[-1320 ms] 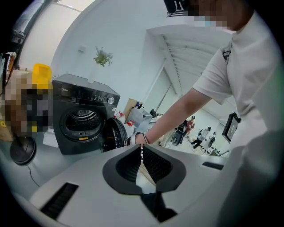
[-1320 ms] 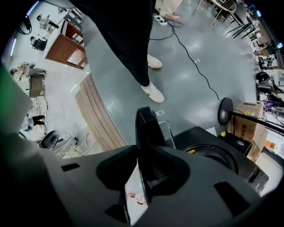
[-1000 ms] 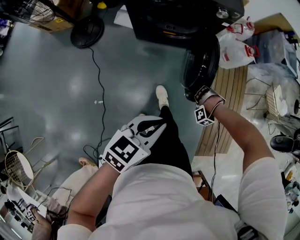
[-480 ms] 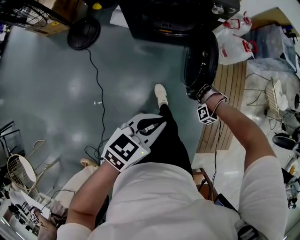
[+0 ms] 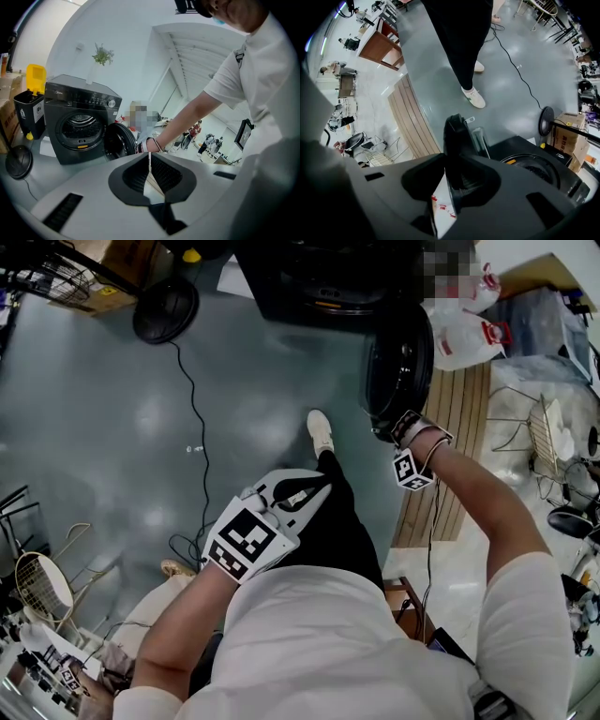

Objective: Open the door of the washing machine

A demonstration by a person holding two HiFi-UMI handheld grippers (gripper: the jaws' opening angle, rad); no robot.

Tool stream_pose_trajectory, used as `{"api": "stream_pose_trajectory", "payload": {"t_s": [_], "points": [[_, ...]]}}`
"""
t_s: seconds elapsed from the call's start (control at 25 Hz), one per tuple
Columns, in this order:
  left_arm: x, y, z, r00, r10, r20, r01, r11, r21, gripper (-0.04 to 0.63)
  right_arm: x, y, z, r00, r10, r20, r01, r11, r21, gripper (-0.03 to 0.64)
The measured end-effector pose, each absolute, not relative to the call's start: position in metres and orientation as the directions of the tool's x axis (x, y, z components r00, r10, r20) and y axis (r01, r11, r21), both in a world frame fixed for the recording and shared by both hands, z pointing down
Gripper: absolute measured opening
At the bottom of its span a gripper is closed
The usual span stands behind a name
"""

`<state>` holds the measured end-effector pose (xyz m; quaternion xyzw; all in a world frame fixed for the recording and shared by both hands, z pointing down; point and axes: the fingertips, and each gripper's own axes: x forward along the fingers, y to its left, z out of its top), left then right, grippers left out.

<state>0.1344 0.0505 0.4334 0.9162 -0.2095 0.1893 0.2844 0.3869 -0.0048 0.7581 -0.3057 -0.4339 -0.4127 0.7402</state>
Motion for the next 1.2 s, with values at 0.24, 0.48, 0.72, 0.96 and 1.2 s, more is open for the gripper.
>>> {"api": "stream_pose_trajectory", "payload": {"t_s": [0.24, 0.48, 0.72, 0.96, 1.2], "points": [[0.133, 0.047, 0.431, 0.838, -0.281, 0.467, -0.496, -0.750, 0.438, 0.023, 0.385, -0.003, 0.756, 0.285, -0.321, 0.903, 0.869, 0.483, -0.103, 0.107], [0.134, 0.046, 0.430, 0.836, -0.283, 0.470, -0.497, -0.753, 0.431, 0.023, 0.375, 0.000, 0.749, 0.259, -0.300, 0.918, 0.866, 0.492, -0.083, 0.163], [0.136, 0.041, 0.419, 0.837, -0.293, 0.462, -0.497, -0.760, 0.418, 0.023, 0.347, 0.011, 0.712, 0.170, -0.235, 0.957, 0.829, 0.560, -0.010, 0.173], [0.126, 0.033, 0.400, 0.830, -0.344, 0.439, -0.525, -0.749, 0.405, 0.023, 0.287, 0.009, 0.628, -0.138, -0.164, 0.977, 0.263, 0.945, 0.196, 0.108], [0.106, 0.028, 0.374, 0.804, -0.428, 0.413, -0.580, -0.716, 0.388, 0.023, 0.254, -0.025, 0.487, -0.575, -0.442, 0.688, -0.613, 0.790, -0.004, 0.015]]}}
